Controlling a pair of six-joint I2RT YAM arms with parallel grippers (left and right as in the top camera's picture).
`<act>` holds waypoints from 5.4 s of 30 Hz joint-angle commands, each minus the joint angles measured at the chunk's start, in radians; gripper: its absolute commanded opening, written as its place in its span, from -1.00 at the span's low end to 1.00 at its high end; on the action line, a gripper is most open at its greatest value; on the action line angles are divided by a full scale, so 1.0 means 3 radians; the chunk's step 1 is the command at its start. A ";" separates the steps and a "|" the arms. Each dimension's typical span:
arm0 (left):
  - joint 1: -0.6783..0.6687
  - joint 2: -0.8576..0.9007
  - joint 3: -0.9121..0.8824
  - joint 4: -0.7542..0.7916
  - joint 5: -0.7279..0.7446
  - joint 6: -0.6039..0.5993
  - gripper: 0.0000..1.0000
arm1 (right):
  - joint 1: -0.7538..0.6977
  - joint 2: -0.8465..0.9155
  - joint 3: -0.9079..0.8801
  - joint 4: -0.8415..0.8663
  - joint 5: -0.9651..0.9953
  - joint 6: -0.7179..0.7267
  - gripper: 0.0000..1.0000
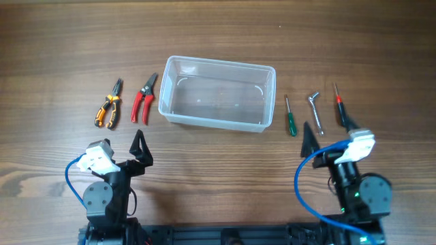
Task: Pack container
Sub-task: 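Move the right gripper over the silver socket wrench and grasp it, then carry the wrench into the clear container and open the right gripper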
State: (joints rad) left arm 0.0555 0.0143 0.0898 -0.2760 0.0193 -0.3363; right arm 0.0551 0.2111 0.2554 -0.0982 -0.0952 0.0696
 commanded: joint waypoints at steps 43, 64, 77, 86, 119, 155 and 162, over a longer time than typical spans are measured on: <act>0.0028 -0.0013 -0.0017 0.0011 -0.0033 -0.0041 1.00 | -0.0233 0.5912 0.3878 -0.3106 0.0378 -0.0932 -0.20; 0.0028 -0.0013 -0.0017 0.0011 -0.0033 -0.0041 1.00 | -0.0385 0.5929 0.3438 -0.2710 0.0388 -0.0917 -0.30; 0.0028 -0.0013 -0.0017 0.0011 -0.0033 -0.0041 0.99 | -0.0381 0.5929 0.3423 -0.2673 0.0314 -0.0919 -0.92; 0.0028 -0.0013 -0.0017 0.0011 -0.0033 -0.0041 1.00 | -0.0381 0.5929 0.3423 -0.2654 0.0315 -0.0843 -0.10; 0.0028 -0.0013 -0.0017 0.0011 -0.0033 -0.0041 0.99 | -0.0355 0.5205 0.4520 -0.3057 0.0314 -0.1021 -0.92; 0.0028 -0.0013 -0.0017 0.0011 -0.0033 -0.0041 1.00 | 0.1504 0.6435 0.4772 -0.2797 -0.0532 -0.2675 -0.91; 0.0028 -0.0013 -0.0017 0.0011 -0.0033 -0.0041 1.00 | 0.1504 0.6589 0.4771 -0.2815 -0.0530 -0.2673 -0.66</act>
State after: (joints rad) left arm 0.0555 0.0147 0.0879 -0.2756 0.0189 -0.3363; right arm 0.5079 2.1738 1.6890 -0.9459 -0.2573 -0.7433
